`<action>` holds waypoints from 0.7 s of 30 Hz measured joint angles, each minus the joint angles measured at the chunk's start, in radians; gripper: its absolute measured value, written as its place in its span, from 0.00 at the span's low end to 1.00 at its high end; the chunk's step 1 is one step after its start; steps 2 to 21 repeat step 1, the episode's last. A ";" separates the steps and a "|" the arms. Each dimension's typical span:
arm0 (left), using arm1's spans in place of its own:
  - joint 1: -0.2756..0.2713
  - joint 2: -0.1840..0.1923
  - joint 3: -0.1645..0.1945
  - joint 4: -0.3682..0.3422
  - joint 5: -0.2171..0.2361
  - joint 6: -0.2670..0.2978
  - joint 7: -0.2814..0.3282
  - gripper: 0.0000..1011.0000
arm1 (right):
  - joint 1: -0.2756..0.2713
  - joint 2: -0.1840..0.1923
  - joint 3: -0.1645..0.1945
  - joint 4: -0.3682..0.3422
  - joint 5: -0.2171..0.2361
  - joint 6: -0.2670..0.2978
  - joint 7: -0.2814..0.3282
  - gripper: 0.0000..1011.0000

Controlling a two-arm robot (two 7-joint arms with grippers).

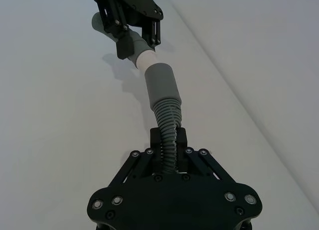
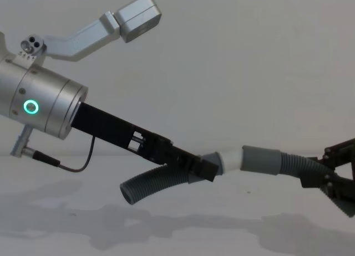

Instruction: Use both hands to pick up one end of the pipe from the table, align the ends, and insert them.

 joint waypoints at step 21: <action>0.000 0.000 0.000 0.000 0.000 0.000 0.000 0.35 | 0.000 0.000 0.000 0.000 0.000 0.000 0.000 0.14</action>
